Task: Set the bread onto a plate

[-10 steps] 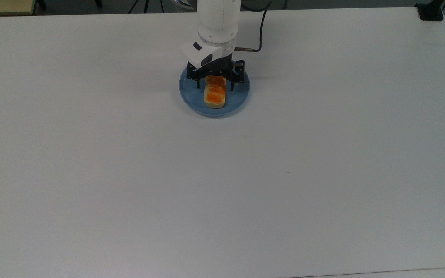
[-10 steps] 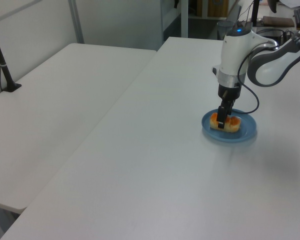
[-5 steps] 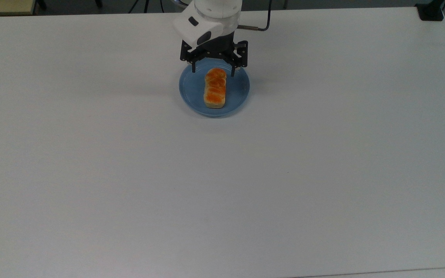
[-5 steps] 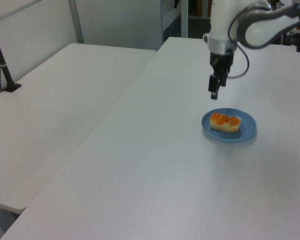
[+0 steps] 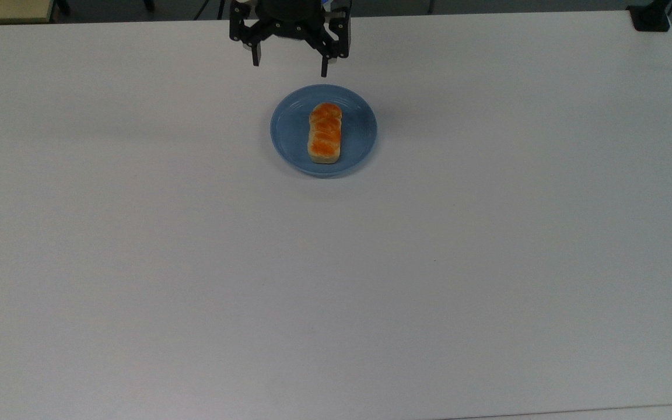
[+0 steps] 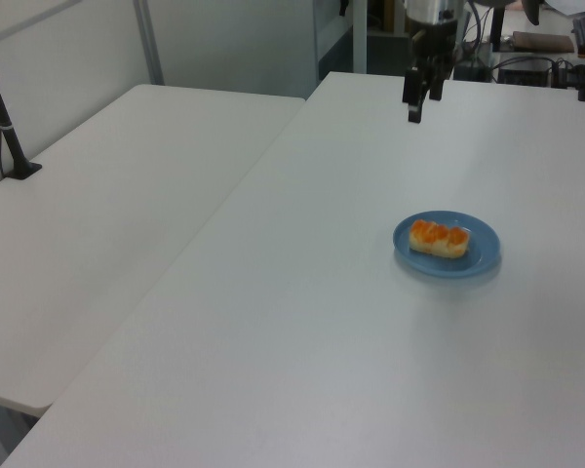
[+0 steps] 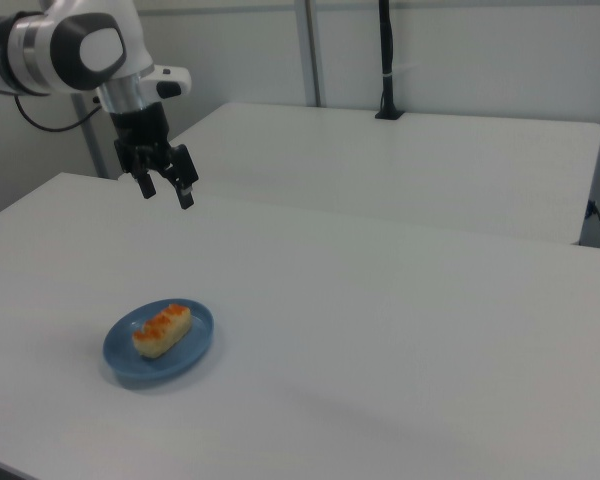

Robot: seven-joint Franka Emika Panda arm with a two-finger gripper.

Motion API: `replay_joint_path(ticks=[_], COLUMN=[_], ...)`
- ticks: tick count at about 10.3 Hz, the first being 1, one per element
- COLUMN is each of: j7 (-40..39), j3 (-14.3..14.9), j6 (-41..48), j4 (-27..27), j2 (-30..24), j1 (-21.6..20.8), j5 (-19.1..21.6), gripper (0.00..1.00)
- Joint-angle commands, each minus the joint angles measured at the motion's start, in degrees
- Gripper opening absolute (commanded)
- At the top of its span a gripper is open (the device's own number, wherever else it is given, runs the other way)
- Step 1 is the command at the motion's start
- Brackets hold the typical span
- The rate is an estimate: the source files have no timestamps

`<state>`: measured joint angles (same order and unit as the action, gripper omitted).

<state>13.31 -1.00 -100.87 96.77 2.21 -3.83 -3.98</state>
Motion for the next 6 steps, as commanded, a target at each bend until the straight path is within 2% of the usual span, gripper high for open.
replay_joint_path(ticks=[1, 6], j7=[-7.57, -7.78], j3=[0.30, 1.09], j6=[8.04, 9.03], j4=[-4.91, -6.06], j2=[-0.19, -1.16], j1=[2.50, 3.74], j5=[0.73, 0.82], gripper=[1.00, 1.00])
